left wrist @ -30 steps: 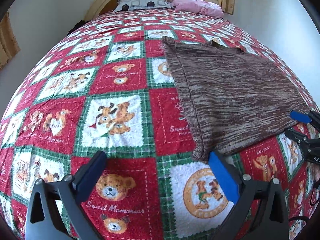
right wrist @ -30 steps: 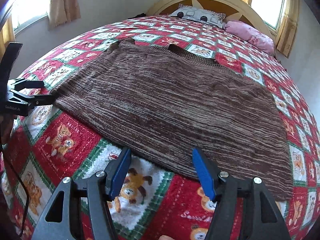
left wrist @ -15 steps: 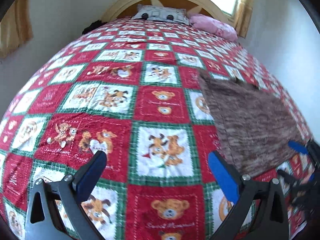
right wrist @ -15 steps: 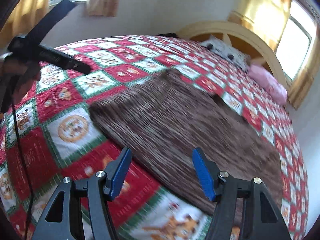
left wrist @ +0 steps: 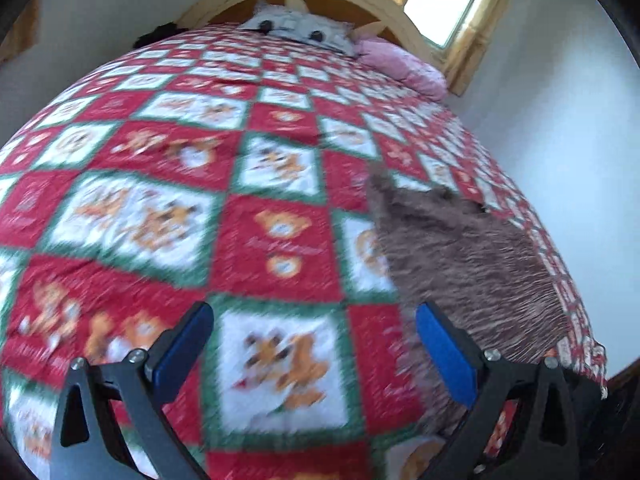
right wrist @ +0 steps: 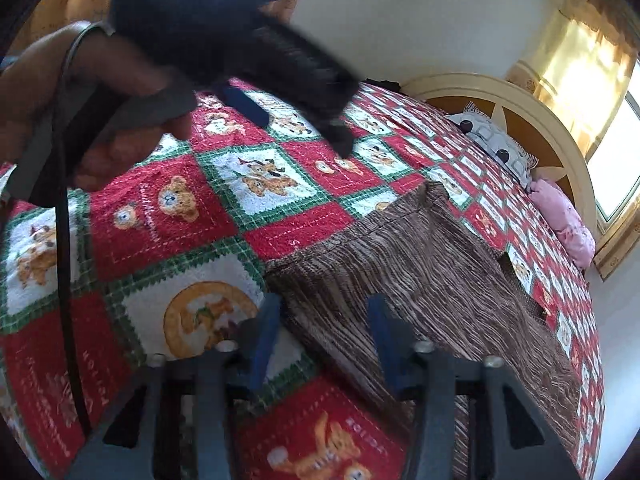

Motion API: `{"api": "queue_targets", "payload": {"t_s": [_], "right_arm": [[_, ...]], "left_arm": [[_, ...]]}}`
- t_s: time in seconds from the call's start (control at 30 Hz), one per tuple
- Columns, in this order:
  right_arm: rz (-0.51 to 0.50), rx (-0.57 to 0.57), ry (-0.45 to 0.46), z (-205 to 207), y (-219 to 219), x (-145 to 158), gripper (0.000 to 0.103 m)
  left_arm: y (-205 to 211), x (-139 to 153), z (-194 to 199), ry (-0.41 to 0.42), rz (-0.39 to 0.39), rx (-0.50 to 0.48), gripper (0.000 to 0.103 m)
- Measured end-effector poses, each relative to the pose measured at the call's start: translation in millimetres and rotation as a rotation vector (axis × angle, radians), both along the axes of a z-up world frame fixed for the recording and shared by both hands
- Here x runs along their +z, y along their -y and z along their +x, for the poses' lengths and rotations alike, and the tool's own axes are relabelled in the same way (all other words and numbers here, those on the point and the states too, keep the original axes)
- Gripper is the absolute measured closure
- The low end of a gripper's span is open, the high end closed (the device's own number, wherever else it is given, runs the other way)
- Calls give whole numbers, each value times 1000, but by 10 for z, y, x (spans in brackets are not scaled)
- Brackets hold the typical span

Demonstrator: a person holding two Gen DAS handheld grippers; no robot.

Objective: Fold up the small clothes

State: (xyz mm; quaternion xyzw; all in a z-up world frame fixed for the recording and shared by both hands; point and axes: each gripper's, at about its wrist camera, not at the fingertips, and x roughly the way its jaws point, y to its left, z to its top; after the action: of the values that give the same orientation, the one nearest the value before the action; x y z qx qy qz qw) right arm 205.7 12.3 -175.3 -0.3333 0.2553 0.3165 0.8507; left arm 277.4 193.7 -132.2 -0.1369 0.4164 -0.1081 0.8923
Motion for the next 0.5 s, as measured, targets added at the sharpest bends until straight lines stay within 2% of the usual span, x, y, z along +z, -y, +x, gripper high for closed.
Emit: {"api": "queue_targets", "payload": {"t_s": [0.03,0.1,0.4,0.5], "right_arm": [[11,2,-8,1,5,-11,78],[24,-1,-14,-5,27,-14,82],[34,-28,-17,62,83,-15,82],[26,-15,-9,50,64,-22,82]], "left_arm": [[53,7,58,6,1,-22,0],[161,16,178,17,3,-64,0],[548,-109,713,4,-2,-161,1],[565,-178,859,-16,-20,-168,9]]}}
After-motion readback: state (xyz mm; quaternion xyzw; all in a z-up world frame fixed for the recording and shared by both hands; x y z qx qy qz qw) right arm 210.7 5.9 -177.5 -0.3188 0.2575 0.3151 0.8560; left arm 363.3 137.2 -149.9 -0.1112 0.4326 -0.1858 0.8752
